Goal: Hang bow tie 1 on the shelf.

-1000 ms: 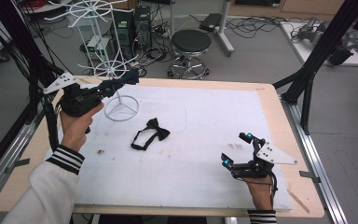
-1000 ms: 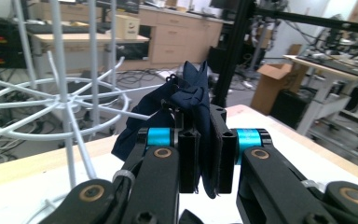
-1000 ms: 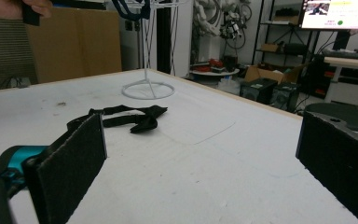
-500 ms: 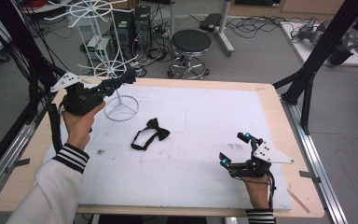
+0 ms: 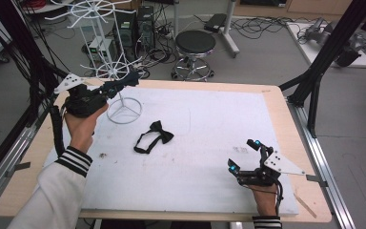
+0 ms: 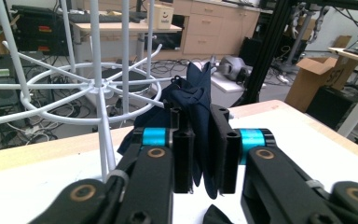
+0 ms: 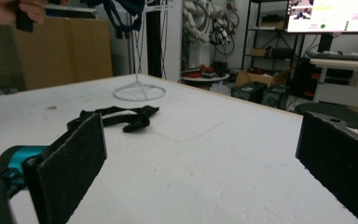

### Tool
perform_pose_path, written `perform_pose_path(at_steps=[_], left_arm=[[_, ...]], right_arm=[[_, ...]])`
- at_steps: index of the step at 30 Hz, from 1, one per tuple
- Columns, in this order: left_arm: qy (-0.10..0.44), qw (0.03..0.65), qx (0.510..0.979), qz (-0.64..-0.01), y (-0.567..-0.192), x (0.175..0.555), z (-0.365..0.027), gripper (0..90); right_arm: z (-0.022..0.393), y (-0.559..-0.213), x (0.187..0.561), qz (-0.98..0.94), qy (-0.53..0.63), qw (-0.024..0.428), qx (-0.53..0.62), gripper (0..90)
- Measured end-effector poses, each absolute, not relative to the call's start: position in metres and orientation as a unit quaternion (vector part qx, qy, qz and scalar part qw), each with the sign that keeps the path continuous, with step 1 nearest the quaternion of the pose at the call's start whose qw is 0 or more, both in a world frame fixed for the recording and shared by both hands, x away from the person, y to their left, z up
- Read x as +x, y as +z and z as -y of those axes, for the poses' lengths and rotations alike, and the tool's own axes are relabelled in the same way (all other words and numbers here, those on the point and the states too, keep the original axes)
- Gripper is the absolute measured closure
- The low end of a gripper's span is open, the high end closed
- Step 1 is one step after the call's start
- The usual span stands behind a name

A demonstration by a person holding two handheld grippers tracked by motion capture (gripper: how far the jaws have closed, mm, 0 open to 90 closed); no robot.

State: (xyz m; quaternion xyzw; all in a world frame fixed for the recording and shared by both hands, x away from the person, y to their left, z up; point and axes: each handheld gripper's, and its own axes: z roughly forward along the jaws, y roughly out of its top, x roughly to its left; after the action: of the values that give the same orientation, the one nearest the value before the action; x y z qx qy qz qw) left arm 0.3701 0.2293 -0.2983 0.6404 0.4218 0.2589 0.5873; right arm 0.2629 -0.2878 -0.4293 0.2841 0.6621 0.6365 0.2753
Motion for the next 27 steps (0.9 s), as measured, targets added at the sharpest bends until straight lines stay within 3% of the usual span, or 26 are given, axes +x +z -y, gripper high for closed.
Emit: perform_pose_path(at_steps=[10,17,22,27], left_arm=[[0.260,0.590,0.646,-0.408,-0.296,0.362,-0.229,48.0],[0.303,0.578,0.659,-0.374,-0.296,0.353,-0.226,30.3],[0.344,0.554,0.668,-0.358,-0.296,0.349,-0.224,20.0],[0.389,0.535,0.668,-0.340,-0.296,0.346,-0.223,17.2]], right_arm=[[0.286,-0.430,0.263,-0.668,0.635,0.267,0.282,0.8],[0.285,-0.430,0.262,-0.667,0.635,0.274,0.276,0.8],[0.284,-0.431,0.263,-0.672,0.633,0.268,0.277,0.8],[0.283,-0.431,0.263,-0.673,0.631,0.268,0.277,0.8]])
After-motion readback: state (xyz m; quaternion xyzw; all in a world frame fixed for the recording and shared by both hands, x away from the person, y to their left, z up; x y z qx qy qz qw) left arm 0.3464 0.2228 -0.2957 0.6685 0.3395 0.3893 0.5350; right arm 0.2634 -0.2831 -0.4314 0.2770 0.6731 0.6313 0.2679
